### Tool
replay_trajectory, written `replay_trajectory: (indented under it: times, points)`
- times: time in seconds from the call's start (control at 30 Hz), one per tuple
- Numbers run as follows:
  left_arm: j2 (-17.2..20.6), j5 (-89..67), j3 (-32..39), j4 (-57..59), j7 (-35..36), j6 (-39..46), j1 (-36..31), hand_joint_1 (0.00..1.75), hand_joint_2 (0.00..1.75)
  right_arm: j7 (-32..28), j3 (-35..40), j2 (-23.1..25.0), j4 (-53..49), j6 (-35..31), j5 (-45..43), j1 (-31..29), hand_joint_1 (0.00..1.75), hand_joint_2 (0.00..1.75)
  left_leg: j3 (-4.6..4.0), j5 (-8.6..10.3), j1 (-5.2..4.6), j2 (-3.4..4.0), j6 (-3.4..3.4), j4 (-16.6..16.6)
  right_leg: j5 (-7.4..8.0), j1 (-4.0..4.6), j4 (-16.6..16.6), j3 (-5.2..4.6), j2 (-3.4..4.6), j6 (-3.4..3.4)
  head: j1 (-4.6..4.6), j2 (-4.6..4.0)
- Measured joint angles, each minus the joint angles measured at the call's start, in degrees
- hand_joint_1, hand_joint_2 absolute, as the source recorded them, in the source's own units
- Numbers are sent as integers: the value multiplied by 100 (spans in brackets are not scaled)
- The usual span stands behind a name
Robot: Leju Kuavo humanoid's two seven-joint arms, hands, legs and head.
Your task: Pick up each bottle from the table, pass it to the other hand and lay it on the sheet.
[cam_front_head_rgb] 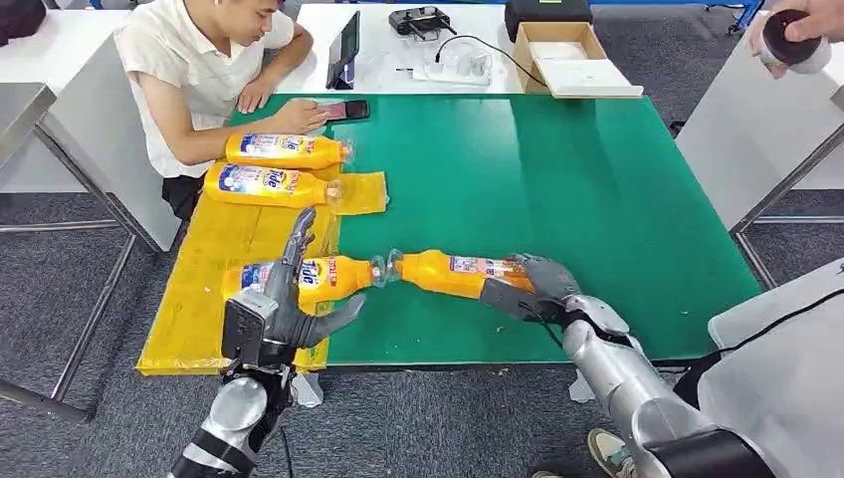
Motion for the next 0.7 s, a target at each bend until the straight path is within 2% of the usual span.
replay_trajectory:
  times: [0.13,0.2,0.4,0.47,0.6,0.7]
  points:
    - [-101,65,41,-65,-520,955,130,0,175,-1157,-238,85,-126,-58,-951,352,175,175,-13,0,1,-6,0,0,0,0,2,-4,-2,1,-2,2]
    - [-166,325,98,-235,-652,1253,286,0,175,-1390,-363,157,-347,-164,-1271,591,175,175,-26,0,1,-6,0,0,-1,0,2,-17,-2,1,-2,2]
    - [-251,721,170,-526,-708,1487,554,0,175,-1528,-584,297,-864,-269,-1821,1043,175,175,-51,1,1,-22,0,0,-2,-1,2,-34,-4,3,-2,2]
    - [-289,885,186,-614,-791,1646,688,0,175,-1565,-774,371,-1310,-541,-2318,1334,175,175,-61,1,0,-35,1,0,-3,-3,2,-42,-8,4,-2,2]
    - [-293,885,158,-740,-918,1861,926,0,175,-1455,-1069,448,-2130,-1361,-2731,1726,175,175,-79,0,-1,-37,1,0,-3,-4,2,-61,-10,4,-2,0]
    - [-289,887,85,-796,-914,1861,1040,0,175,-1435,-1220,457,-2523,-1451,-2819,1897,175,175,-86,0,-1,-37,1,0,-4,-4,1,-69,-11,4,-2,2]
